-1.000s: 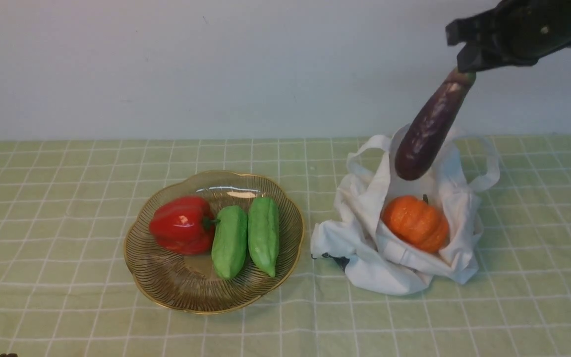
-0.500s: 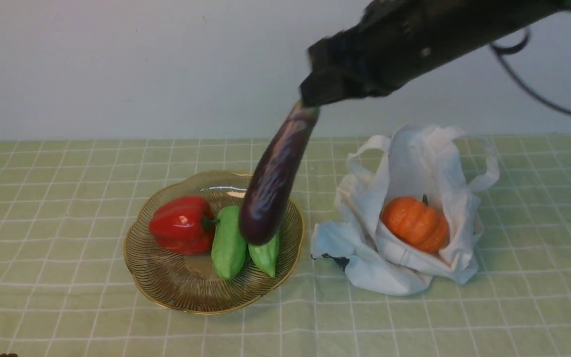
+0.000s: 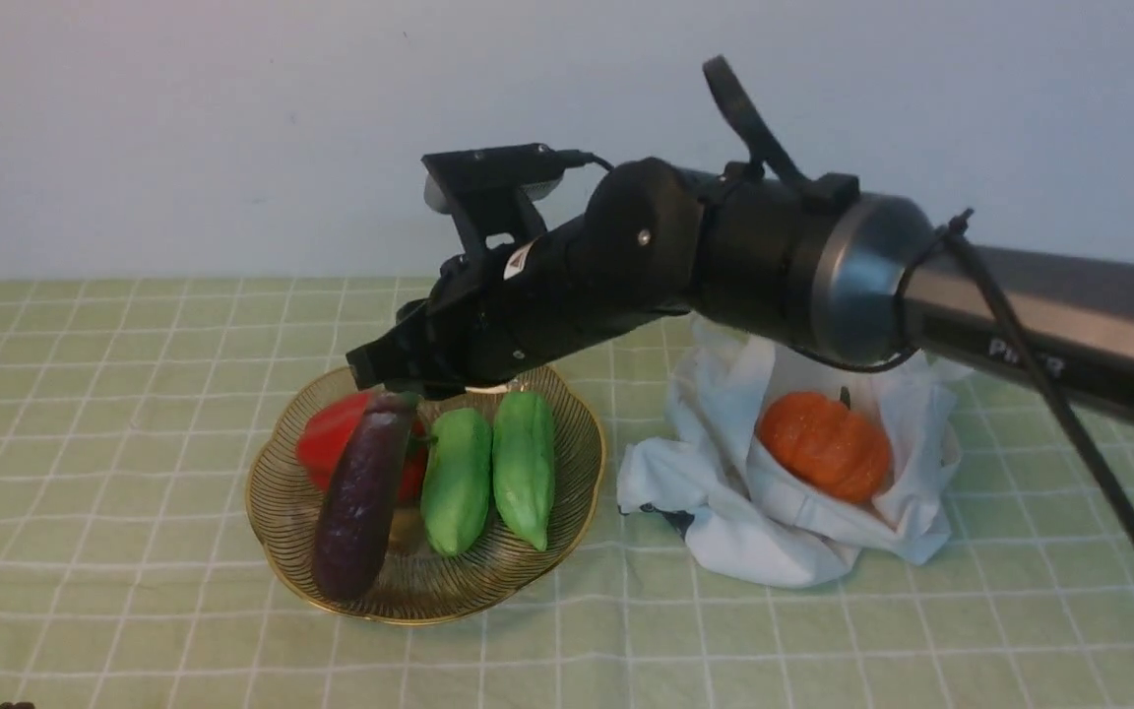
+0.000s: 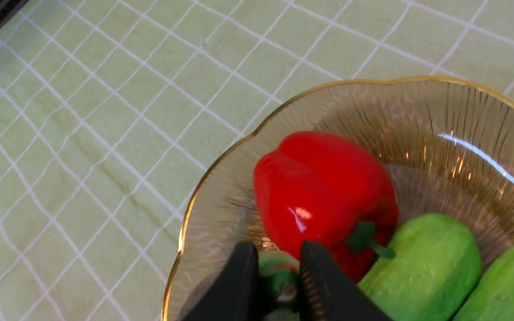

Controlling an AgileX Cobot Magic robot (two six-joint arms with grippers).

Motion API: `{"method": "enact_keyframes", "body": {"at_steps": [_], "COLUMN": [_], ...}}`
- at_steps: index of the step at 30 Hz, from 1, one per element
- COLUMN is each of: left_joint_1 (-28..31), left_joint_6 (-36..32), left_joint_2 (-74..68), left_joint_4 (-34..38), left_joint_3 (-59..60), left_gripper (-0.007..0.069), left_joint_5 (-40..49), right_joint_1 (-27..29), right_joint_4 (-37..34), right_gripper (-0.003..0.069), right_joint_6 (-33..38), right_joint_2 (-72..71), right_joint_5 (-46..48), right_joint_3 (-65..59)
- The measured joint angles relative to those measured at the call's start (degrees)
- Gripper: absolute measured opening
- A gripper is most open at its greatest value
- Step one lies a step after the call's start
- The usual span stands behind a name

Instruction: Take vegetables from bag on green coffee tablecloth place on plate.

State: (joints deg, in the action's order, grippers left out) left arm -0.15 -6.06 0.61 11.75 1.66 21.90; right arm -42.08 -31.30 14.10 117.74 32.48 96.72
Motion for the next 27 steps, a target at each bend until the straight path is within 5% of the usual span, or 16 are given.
{"method": "enact_keyframes", "body": {"at_steps": [9, 13, 18, 22, 27], "left_joint_1": [0.0, 0.0, 0.0, 0.0, 0.0], "left_joint_6": [0.0, 0.0, 0.0, 0.0, 0.0], "left_joint_2": [0.0, 0.0, 0.0, 0.0, 0.0], "left_joint_4": [0.0, 0.0, 0.0, 0.0, 0.0], "left_joint_3": [0.0, 0.0, 0.0, 0.0, 0.0], "left_gripper": [-0.0005, -0.0005, -0.0005, -0.0005, -0.0005], "left_joint_5": [0.0, 0.0, 0.0, 0.0, 0.0], "right_joint_1": [0.0, 0.06, 0.15, 0.54, 0.58], "right_joint_4": [4.61, 12.2, 23.31, 33.15, 44.13], "right_gripper": [0.034, 0.0503, 0.0589, 0.0562, 0.0352], "right_joint_6": [-1.57, -7.21, -13.28, -19.24, -25.58], "right_joint_2": [1.78, 1.73, -2.52, -9.52, -21.99], "right_joint_5": [-1.57, 0.72, 4.89, 8.82, 16.96], "right_joint_3": [0.0, 0.0, 0.0, 0.0, 0.0]}}
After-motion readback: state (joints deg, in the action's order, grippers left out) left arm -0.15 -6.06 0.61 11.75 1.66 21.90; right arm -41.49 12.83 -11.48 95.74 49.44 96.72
